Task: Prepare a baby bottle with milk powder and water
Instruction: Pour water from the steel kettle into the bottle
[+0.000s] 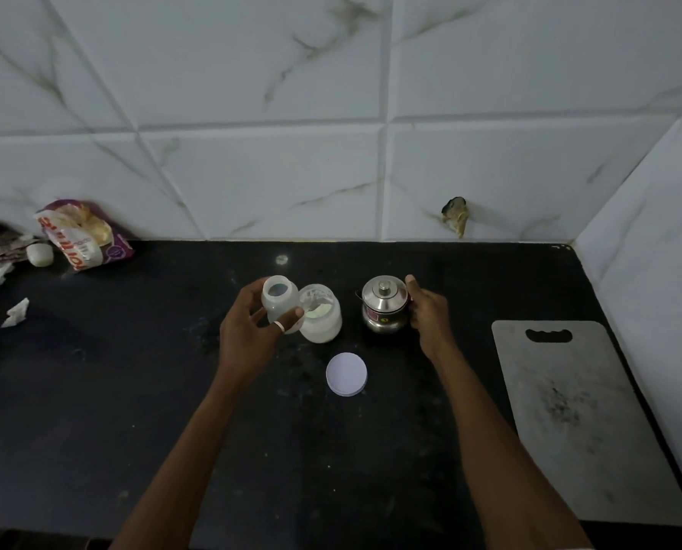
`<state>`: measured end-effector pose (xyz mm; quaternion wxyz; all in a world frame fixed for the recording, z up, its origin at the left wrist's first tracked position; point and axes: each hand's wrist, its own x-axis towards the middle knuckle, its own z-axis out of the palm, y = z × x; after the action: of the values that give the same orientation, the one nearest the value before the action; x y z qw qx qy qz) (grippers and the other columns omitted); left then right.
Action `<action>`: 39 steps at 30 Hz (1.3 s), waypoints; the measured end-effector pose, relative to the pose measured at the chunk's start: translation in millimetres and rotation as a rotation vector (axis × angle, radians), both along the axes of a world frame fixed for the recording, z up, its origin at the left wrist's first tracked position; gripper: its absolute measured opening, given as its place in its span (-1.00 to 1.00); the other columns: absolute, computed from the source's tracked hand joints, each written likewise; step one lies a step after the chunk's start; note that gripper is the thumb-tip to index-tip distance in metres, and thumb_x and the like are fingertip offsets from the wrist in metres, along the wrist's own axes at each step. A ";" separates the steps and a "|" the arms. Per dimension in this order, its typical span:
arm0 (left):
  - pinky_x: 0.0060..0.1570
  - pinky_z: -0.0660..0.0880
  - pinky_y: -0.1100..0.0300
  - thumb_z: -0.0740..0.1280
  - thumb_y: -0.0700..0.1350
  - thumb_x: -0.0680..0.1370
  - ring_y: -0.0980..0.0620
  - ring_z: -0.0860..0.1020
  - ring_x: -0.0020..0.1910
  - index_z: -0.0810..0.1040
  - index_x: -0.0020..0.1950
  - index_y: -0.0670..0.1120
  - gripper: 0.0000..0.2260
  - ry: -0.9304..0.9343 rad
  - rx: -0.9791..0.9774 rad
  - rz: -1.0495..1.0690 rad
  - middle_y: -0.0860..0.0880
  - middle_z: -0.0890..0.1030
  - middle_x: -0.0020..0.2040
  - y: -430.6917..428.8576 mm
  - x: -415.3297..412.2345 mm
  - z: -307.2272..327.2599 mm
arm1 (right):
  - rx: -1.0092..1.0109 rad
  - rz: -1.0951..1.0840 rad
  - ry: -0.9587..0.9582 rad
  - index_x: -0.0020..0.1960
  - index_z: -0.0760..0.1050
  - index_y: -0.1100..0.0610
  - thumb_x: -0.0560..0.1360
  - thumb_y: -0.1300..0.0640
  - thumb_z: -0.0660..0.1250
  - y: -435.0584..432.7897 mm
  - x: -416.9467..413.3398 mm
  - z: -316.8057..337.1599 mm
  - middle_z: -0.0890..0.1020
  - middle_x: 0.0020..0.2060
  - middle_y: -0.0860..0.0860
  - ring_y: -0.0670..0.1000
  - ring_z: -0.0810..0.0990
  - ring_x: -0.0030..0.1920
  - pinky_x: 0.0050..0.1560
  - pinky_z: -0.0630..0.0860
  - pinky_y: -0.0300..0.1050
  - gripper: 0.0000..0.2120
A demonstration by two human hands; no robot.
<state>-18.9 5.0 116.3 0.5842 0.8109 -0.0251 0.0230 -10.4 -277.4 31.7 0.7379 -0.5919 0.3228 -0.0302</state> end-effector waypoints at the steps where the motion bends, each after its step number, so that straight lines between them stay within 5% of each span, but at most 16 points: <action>1: 0.03 0.51 0.48 0.60 -0.22 0.42 0.30 0.63 0.10 0.56 0.30 -0.04 -0.51 -0.003 0.002 0.006 0.20 0.66 0.12 0.9 -0.6 0.9 | 0.034 -0.013 -0.024 -0.24 0.61 0.07 0.59 -0.07 0.41 1.4 0.2 7.1 0.61 -0.44 -0.10 -0.12 0.53 -0.41 -0.32 0.41 -0.18 -0.70; 5: 0.03 0.52 0.47 0.60 -0.25 0.42 0.33 0.64 0.07 0.56 0.27 0.01 -0.51 -0.008 -0.020 0.034 0.28 0.67 0.06 3.3 0.6 10.8 | 0.075 -0.002 -0.140 0.03 0.72 0.15 0.57 -0.07 0.43 6.6 7.9 44.6 0.77 -0.10 0.06 0.03 0.74 -0.05 -0.08 0.60 -0.08 -0.71; 8: 0.02 0.59 0.35 0.61 -0.23 0.42 0.22 0.67 0.09 0.56 0.26 0.06 -0.51 -0.015 -0.061 0.046 0.13 0.68 0.12 6.6 8.5 24.1 | 0.049 0.038 -0.210 -0.08 0.66 0.19 0.55 -0.08 0.45 15.9 16.7 90.7 0.61 -0.32 0.06 -0.04 0.54 -0.32 -0.31 0.43 -0.18 -0.69; 16: 0.21 0.62 -0.06 0.65 -0.04 0.40 0.06 0.66 0.16 0.56 0.31 0.07 -0.48 -0.099 -0.054 0.039 0.08 0.68 0.17 26.3 48.2 79.7 | -0.127 0.133 -0.359 -0.06 0.69 0.23 0.53 -0.02 0.47 57.6 35.7 235.0 0.36 -0.48 -0.05 -0.11 0.28 -0.48 -0.46 0.19 -0.26 -0.72; 25: 0.04 0.49 0.26 0.63 0.00 0.41 0.03 0.61 0.17 0.53 0.39 0.01 -0.42 -0.172 -0.021 0.031 0.06 0.64 0.21 65.8 88.9 143.3 | -0.365 0.202 -0.434 -0.15 0.60 0.19 0.49 0.12 0.45 120.5 53.0 357.2 0.35 -0.51 -0.12 -0.13 0.34 -0.48 -0.43 0.26 -0.23 -0.87; 29: -0.17 0.41 0.52 0.63 0.00 0.42 0.07 0.60 0.14 0.53 0.40 0.00 -0.41 -0.188 -0.017 0.030 0.07 0.63 0.20 79.6 97.8 158.5 | -0.508 0.236 -0.442 -0.33 0.36 0.12 0.49 0.16 0.43 147.6 60.1 377.7 0.32 -0.49 -0.06 -0.09 0.30 -0.48 -0.47 0.25 -0.27 -0.69; 35: -0.24 0.43 0.58 0.62 0.00 0.42 0.08 0.60 0.12 0.53 0.39 -0.01 -0.42 -0.199 -0.036 -0.010 0.08 0.63 0.19 89.6 100.6 160.8 | -0.651 0.275 -0.415 -0.26 0.42 0.16 0.44 0.09 0.45 178.3 67.5 387.5 0.37 -0.34 0.08 0.04 0.39 -0.26 -0.27 0.30 -0.10 -0.75; 39: -0.10 0.44 0.45 0.62 0.01 0.42 0.05 0.61 0.16 0.53 0.40 -0.02 -0.41 -0.203 -0.046 -0.028 0.04 0.65 0.24 91.8 100.1 155.9 | -0.732 0.284 -0.380 -0.54 0.30 0.04 0.40 0.08 0.45 191.3 72.2 392.1 0.35 -0.53 -0.08 0.03 0.37 -0.33 -0.24 0.29 -0.05 -0.56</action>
<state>81.1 96.9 272.2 0.5975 0.7902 -0.0952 0.0974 61.8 -86.1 423.8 0.5225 -0.8370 0.0644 -0.1492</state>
